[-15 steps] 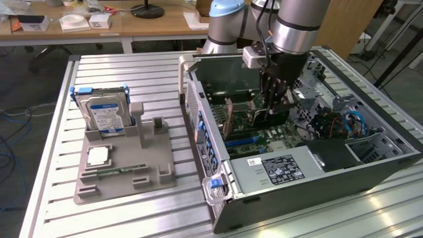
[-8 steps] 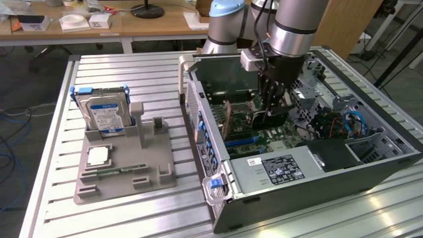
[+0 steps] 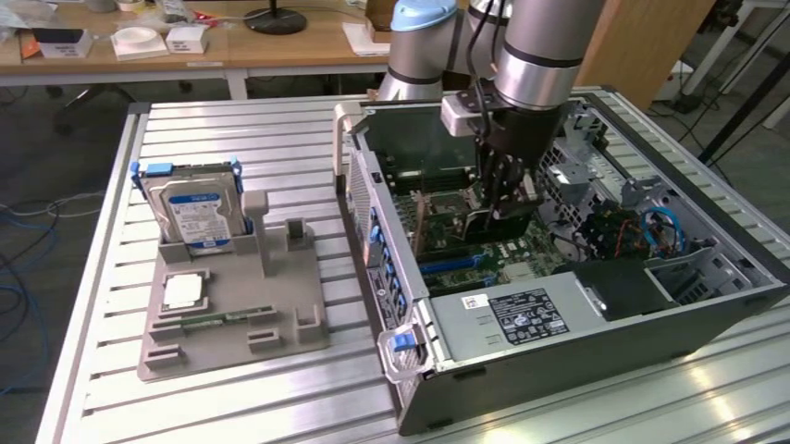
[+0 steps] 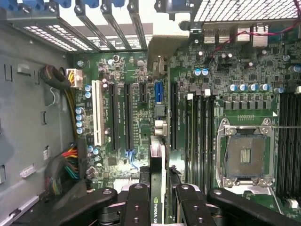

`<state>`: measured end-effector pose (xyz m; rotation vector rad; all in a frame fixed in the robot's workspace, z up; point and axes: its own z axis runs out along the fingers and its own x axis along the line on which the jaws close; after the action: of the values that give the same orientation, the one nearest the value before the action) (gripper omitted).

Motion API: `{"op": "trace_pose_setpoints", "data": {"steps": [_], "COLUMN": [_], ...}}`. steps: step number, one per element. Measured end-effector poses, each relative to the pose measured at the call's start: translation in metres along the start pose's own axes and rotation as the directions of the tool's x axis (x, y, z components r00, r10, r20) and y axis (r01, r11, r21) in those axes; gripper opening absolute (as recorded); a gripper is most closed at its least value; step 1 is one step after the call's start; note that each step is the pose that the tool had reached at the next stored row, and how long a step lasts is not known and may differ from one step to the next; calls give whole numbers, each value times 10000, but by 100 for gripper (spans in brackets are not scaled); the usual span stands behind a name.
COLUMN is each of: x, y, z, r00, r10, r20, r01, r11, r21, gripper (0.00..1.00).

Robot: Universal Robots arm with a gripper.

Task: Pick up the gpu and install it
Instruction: 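Insert the gpu into the slot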

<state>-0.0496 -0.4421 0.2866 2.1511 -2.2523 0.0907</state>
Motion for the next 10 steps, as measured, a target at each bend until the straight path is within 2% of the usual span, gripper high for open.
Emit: {"op": "trace_pose_setpoints", "data": {"steps": [10], "x": [1], "y": [67], "z": [23], "r00": [10000], "r10": [2], "r20": [0], "r01": [-2], "r11": [10000], "r21": [18], "gripper": [26]}}
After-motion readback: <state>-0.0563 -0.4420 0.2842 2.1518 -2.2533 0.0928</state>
